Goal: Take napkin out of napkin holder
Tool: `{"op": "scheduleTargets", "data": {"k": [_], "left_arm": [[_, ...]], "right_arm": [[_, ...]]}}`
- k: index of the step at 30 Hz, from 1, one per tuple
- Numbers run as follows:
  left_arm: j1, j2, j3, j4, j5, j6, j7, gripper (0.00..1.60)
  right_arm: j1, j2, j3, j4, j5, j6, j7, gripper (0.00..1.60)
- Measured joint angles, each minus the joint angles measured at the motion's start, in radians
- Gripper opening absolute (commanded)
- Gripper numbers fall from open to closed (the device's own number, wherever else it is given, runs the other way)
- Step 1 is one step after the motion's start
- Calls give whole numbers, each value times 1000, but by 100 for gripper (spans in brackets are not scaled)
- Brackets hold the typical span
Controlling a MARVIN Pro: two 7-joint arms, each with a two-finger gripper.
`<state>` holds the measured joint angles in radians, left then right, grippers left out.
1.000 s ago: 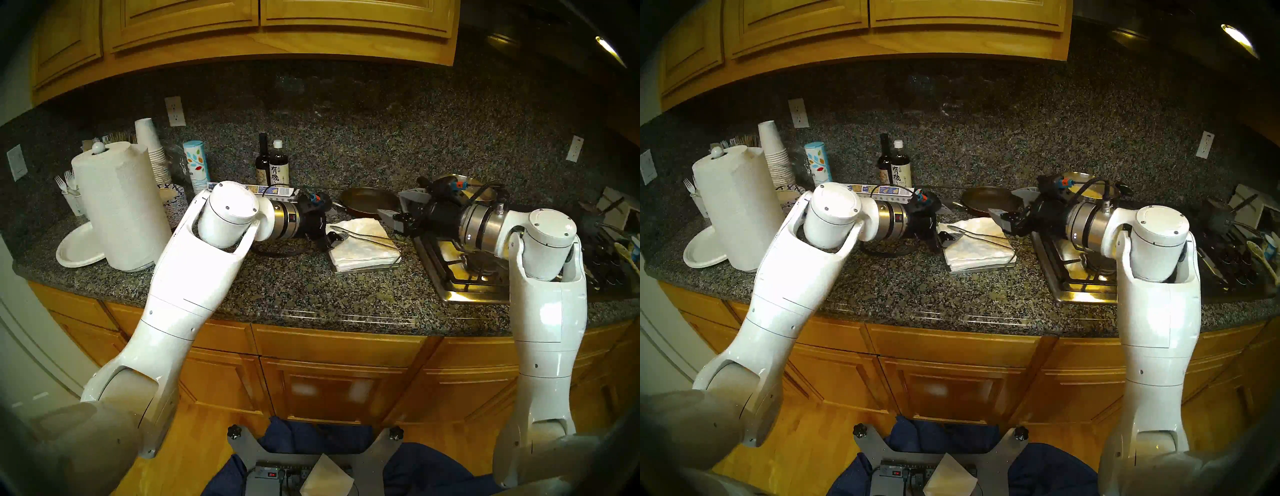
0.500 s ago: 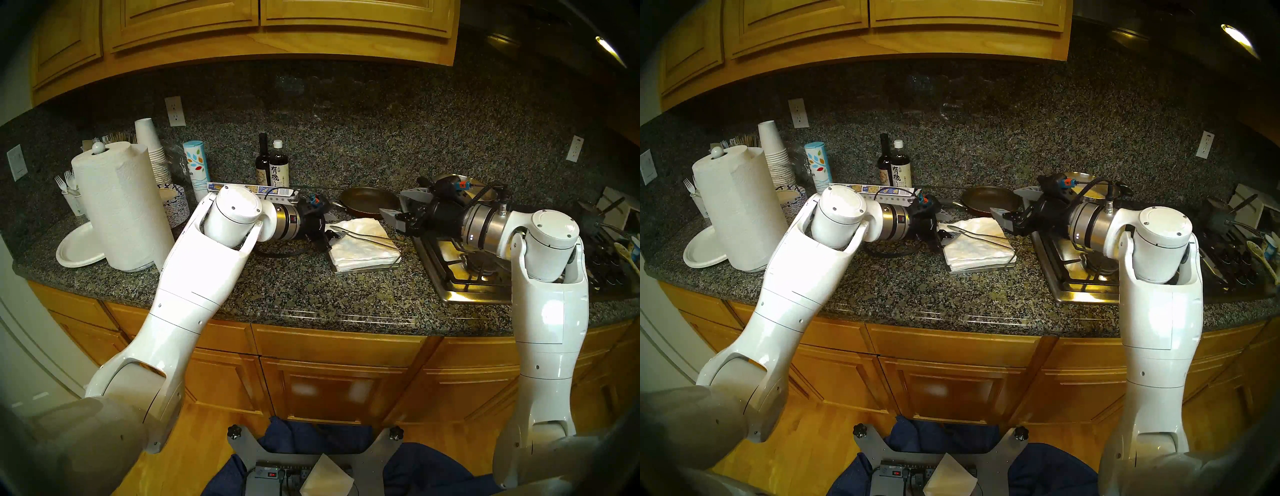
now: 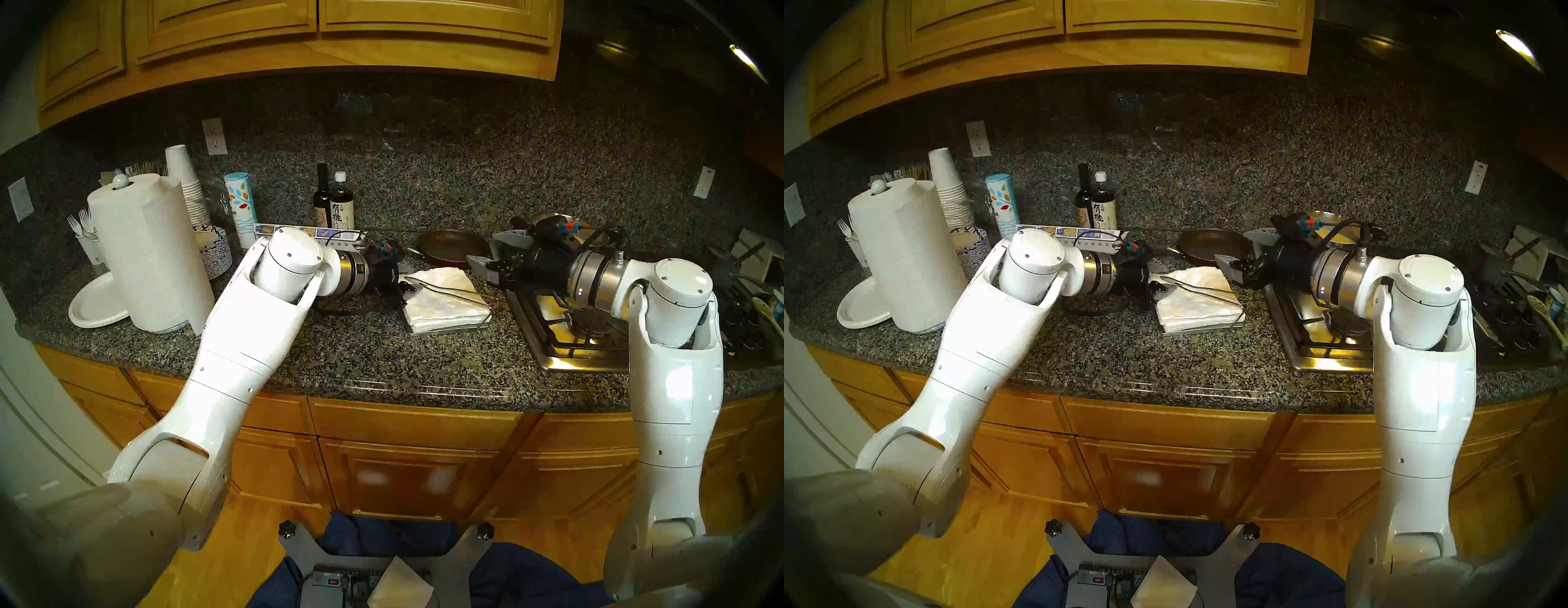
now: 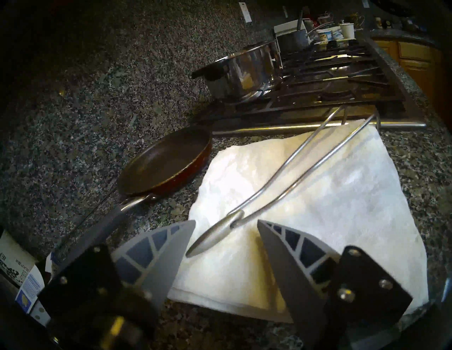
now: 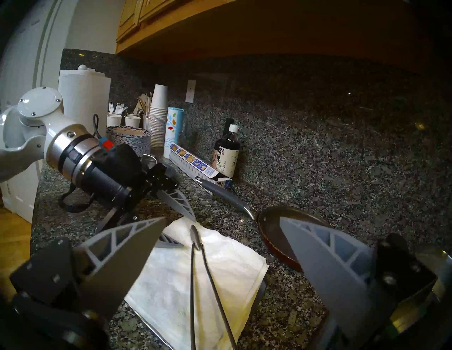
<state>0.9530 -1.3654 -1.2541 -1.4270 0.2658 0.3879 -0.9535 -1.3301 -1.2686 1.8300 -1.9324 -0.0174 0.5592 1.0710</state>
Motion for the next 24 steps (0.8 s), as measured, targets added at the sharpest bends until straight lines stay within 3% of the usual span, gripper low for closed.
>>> {"op": "scheduleTargets", "data": {"k": [24], "left_arm": [[-60, -17, -3, 115, -8, -8, -48, 112]], "right_arm": [[-2, -16, 0, -4, 8, -2, -4, 160]]}}
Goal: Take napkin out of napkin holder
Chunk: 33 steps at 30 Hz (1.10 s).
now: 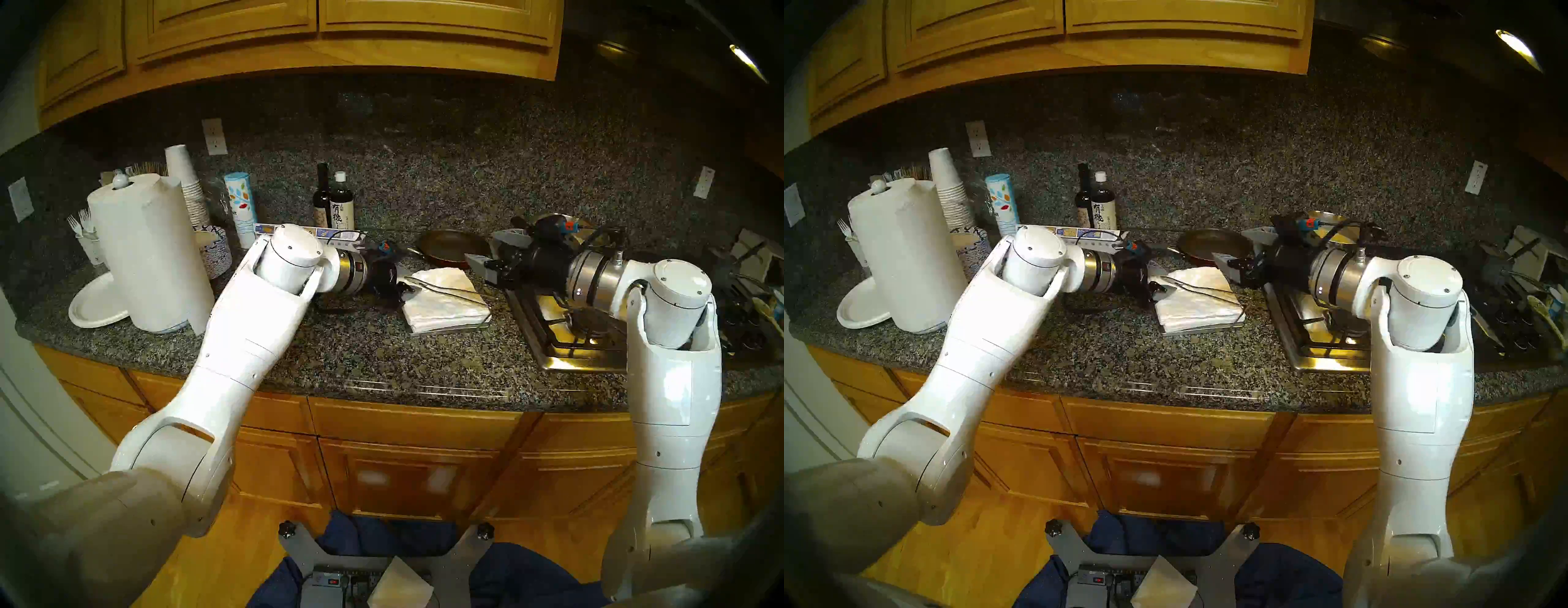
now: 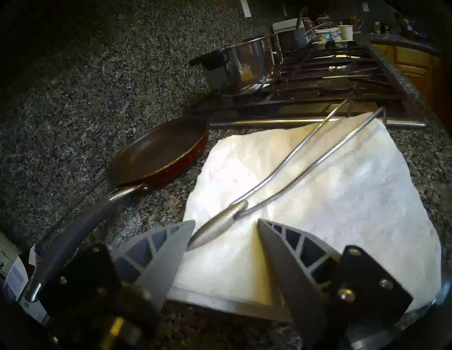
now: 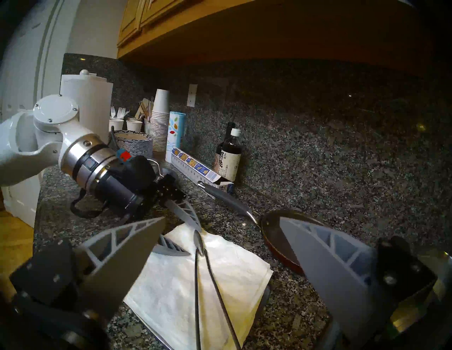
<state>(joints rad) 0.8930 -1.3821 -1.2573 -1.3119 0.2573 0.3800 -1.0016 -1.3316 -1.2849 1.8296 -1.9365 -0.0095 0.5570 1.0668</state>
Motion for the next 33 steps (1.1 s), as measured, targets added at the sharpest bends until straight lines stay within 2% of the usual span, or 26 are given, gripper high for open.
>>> {"op": "scheduleTargets", "data": {"k": [6, 11, 27, 33], "left_arm": [[-13, -11, -17, 33, -13, -1, -8, 114], [-25, -18, -32, 63, -26, 0, -21, 108], [-51, -38, -66, 145, -62, -4, -73, 117], [-62, -44, -67, 181, -63, -12, -82, 112]], "right_arm": [[-3, -4, 6, -2, 1, -2, -1, 160], [-7, -7, 13, -3, 2, -3, -2, 160], [-20, -18, 29, -11, 5, -10, -5, 160], [-25, -21, 35, -17, 6, -12, -6, 160]]}}
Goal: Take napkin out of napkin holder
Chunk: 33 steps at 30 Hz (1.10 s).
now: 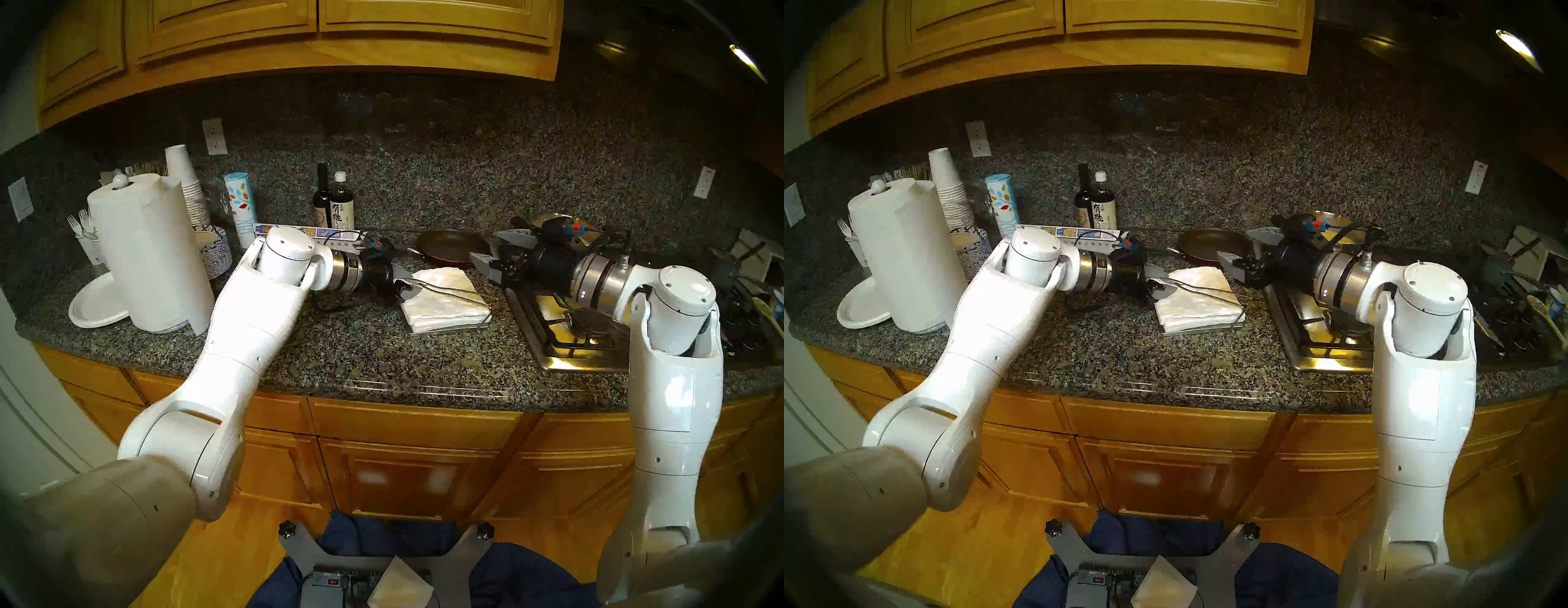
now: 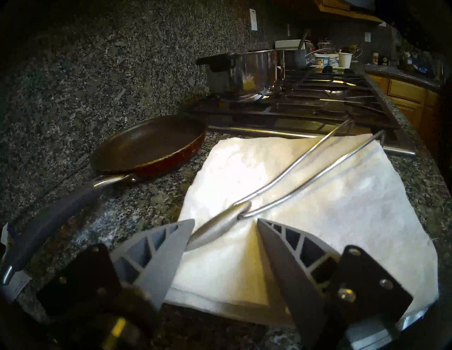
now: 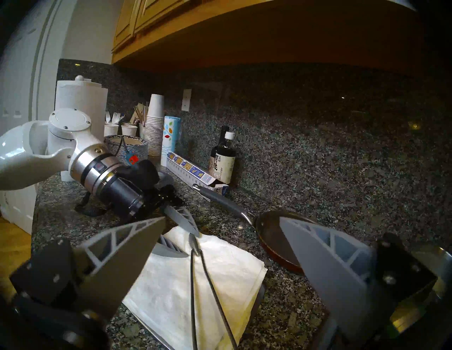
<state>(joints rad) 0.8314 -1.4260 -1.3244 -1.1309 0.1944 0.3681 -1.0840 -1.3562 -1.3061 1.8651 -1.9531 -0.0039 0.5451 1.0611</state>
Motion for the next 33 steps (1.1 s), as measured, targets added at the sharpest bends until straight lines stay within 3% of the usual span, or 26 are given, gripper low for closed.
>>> {"op": "scheduleTargets", "data": {"k": [6, 8, 12, 26, 33], "left_arm": [[-9, -3, -1, 12, 1, -8, -4, 119], [-9, -4, -1, 12, 2, -10, -4, 115], [-9, -5, -3, 12, 2, -13, -3, 90], [-1, -4, -4, -1, 2, -20, -20, 88], [13, -2, -9, -35, 0, -20, -38, 70]], "right_arm": [[-5, -3, 6, -6, 1, -2, 0, 160], [-7, -4, 8, -8, 2, -2, 0, 160], [-10, -5, 11, -12, 2, -3, 0, 160], [-18, -8, 20, -23, 6, -4, 1, 160], [-22, -9, 24, -29, 9, -4, 1, 160]]}}
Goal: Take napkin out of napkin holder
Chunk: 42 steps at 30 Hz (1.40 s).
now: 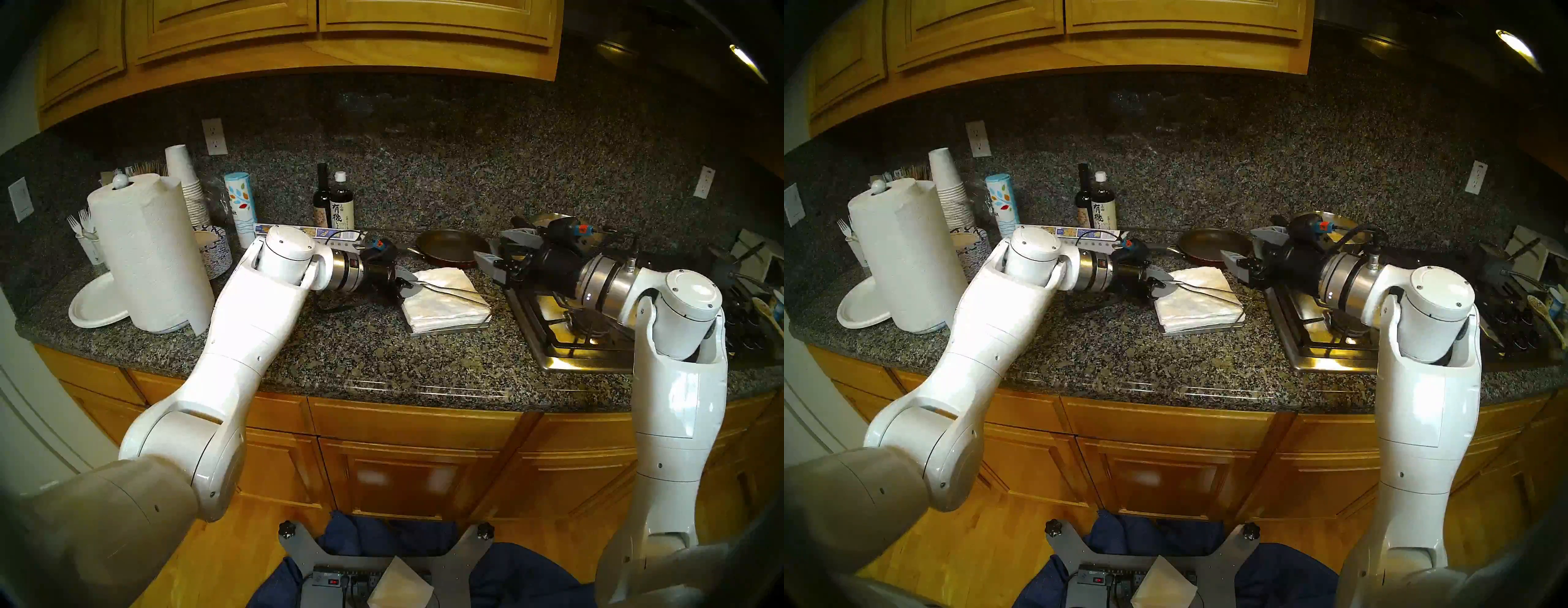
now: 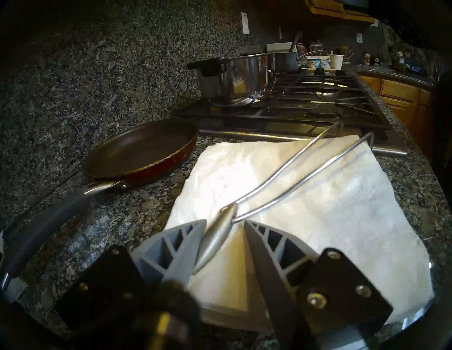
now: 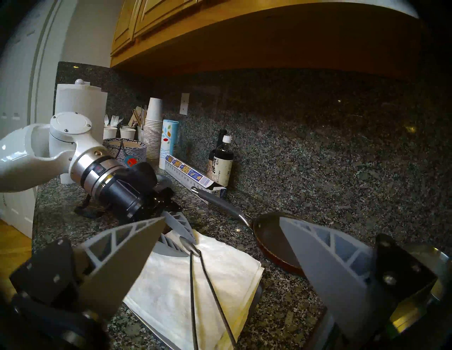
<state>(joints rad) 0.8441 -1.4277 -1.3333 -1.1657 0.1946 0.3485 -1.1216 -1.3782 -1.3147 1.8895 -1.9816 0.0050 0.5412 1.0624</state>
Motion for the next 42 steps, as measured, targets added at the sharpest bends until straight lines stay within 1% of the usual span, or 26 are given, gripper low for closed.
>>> {"op": "scheduleTargets", "data": {"k": [2, 4, 5, 6, 9, 10, 12, 16, 19, 21, 23, 26, 27, 29, 33, 36, 38, 42], "left_arm": [[3, 0, -1, -11, -1, 0, -6, 71], [6, 0, -2, -22, -1, 1, -13, 77], [6, 0, -2, -26, -1, 1, -16, 85], [7, 0, -2, -29, -1, 2, -19, 88], [7, 0, -3, -30, 1, 5, -21, 97], [7, 0, -3, -30, 2, 6, -21, 109], [7, 0, -5, -29, 2, 7, -21, 123], [7, 2, -8, -26, 5, 8, -18, 118], [6, 4, -10, -23, 8, 9, -13, 117], [5, 5, -10, -20, 9, 8, -10, 111], [3, 5, -11, -15, 11, 7, -6, 109], [0, 6, -11, -8, 14, 4, -2, 100], [-1, 6, -11, -5, 14, 3, -1, 90], [-3, 6, -11, 4, 15, 0, 0, 84], [-7, 6, -10, 29, 16, -7, 2, 82], [-9, 5, -10, 40, 15, -13, 2, 85], [-10, 5, -10, 42, 15, -16, 2, 81], [-12, 5, -9, 44, 15, -21, 2, 78]], "right_arm": [[-1, 0, 1, -1, 1, 0, 1, 160], [-3, -1, 2, -3, 2, -1, 1, 160], [-4, -2, 3, -4, 3, -1, 2, 160], [-5, -2, 3, -5, 3, -1, 2, 160], [-8, -4, 6, -8, 5, -1, 3, 160], [-10, -4, 7, -10, 5, -1, 3, 160], [-12, -5, 10, -12, 6, -1, 3, 160], [-16, -6, 15, -14, 6, -2, 3, 160], [-18, -7, 16, -15, 7, -2, 3, 160], [-19, -8, 17, -15, 7, -2, 3, 160], [-20, -8, 18, -15, 7, -3, 3, 160], [-20, -9, 18, -15, 7, -3, 3, 160], [-20, -9, 18, -15, 7, -4, 3, 160], [-20, -10, 18, -15, 7, -4, 3, 160], [-20, -11, 18, -15, 7, -4, 3, 160], [-20, -11, 18, -15, 7, -4, 3, 160], [-20, -11, 18, -15, 7, -4, 3, 160], [-20, -12, 17, -15, 7, -4, 3, 160]]}}
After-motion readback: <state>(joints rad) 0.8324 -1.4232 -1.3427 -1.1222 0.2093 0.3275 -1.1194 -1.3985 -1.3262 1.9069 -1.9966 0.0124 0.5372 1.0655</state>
